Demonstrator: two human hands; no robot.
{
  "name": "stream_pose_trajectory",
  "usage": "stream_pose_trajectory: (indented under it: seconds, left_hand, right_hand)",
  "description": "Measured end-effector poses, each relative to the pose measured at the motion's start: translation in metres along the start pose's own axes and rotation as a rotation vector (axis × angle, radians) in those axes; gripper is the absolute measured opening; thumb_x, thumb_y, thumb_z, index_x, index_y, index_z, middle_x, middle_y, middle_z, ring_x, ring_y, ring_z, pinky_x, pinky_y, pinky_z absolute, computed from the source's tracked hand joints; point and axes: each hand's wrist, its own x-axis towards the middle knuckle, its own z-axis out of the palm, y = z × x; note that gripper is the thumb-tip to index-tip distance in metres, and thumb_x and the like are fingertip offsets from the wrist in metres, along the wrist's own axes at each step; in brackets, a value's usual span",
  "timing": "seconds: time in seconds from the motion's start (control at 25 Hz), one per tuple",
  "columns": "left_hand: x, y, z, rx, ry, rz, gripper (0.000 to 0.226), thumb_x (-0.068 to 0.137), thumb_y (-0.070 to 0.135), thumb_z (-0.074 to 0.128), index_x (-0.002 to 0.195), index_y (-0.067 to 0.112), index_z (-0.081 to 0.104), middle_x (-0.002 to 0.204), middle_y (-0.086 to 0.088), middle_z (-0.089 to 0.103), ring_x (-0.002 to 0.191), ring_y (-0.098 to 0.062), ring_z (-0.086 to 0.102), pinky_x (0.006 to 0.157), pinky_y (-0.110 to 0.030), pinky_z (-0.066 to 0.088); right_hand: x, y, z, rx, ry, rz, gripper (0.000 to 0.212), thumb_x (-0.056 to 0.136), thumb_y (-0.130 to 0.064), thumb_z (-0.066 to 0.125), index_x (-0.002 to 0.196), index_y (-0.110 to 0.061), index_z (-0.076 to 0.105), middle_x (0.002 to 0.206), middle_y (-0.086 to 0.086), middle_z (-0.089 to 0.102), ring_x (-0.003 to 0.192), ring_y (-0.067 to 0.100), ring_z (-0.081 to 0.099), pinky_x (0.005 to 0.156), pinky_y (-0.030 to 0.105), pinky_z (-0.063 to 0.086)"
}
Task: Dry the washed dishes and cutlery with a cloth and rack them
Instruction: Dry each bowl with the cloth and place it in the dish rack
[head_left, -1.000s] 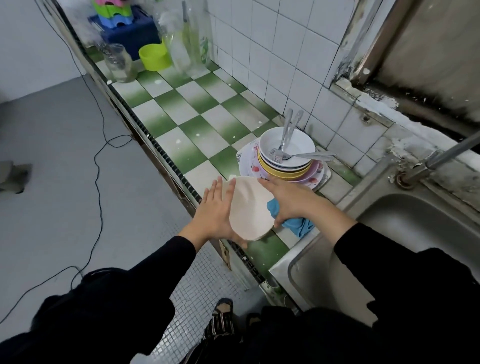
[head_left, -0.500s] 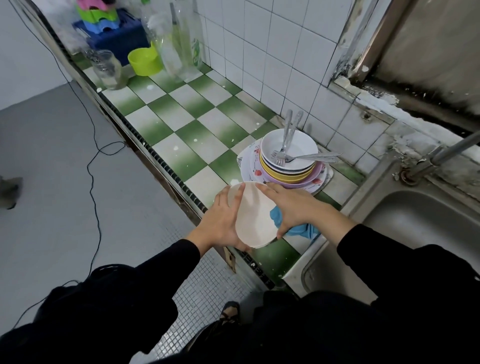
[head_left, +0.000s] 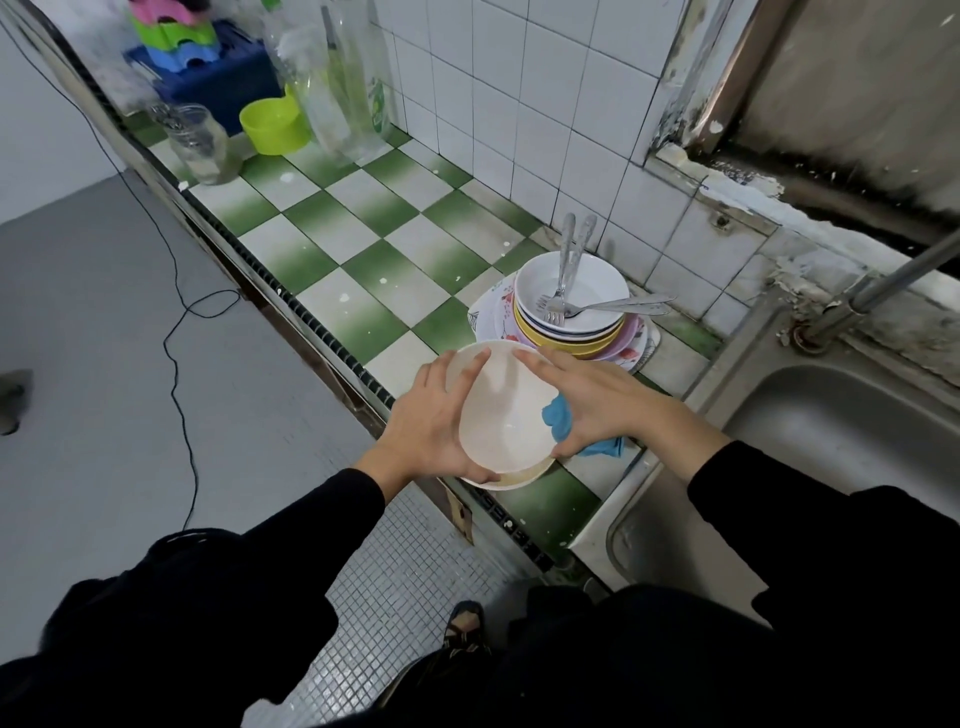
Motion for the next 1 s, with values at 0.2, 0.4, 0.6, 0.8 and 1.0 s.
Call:
stream_pose_trajectory:
  seconds: [0.2,0.4,0.6,0.8,1.0]
  left_hand:
    - [0.0,0.004,-0.025,0.041,0.127,0.077,0.142,0.039,0.069,0.083,0.152,0.028,0.006,0.15,-0.024,0.021,0.135,-0.039,0.025,0.073,-0.052,0.055]
    - [-0.004,-0.001,-0.035,-0.061,0.256,0.133,0.142,0.048,0.064,0.084,0.152,0.015,0.003,0.151,-0.025,0.014,0.141,-0.04,0.016,0.098,-0.054,0.041]
    - [-0.005,-0.003,-0.04,-0.027,0.277,0.218,0.14,0.05,0.054,0.09,0.151,0.016,0.001,0.15,-0.022,0.019,0.142,-0.037,0.019,0.104,-0.047,0.036]
    - [-0.004,-0.001,-0.035,0.111,0.345,0.355,0.131,0.055,0.042,0.089,0.15,0.008,0.004,0.154,-0.021,0.015,0.144,-0.039,0.019,0.108,-0.056,0.035]
    - [-0.007,0.004,-0.036,0.123,0.34,0.377,0.139,0.044,0.031,0.096,0.148,0.002,0.01,0.152,-0.017,0.019,0.142,-0.035,0.023,0.113,-0.05,0.03]
  right_hand:
    - [-0.005,-0.002,-0.02,0.242,0.1,0.07,0.125,0.067,-0.039,0.085,0.154,-0.029,-0.004,0.162,-0.007,0.008,0.145,0.016,0.023,0.112,0.04,0.034]
    - [-0.008,-0.001,-0.027,0.668,0.255,0.125,0.11,0.069,-0.017,0.086,0.154,-0.026,0.017,0.157,-0.009,0.026,0.139,0.001,0.026,0.114,0.021,0.022]
    - [-0.01,-0.002,-0.028,0.78,0.298,0.122,0.095,0.071,-0.008,0.084,0.15,-0.021,0.033,0.145,-0.01,0.036,0.131,0.001,0.037,0.112,0.022,0.029]
    - [-0.015,-0.001,-0.025,0.858,0.307,0.141,0.089,0.073,-0.007,0.082,0.147,-0.028,0.038,0.147,-0.013,0.041,0.131,-0.004,0.035,0.107,0.02,0.031]
    - [-0.023,0.001,-0.019,0.926,0.323,0.171,0.094,0.073,-0.008,0.082,0.147,-0.038,0.032,0.148,-0.019,0.04,0.138,0.004,0.034,0.109,0.027,0.036]
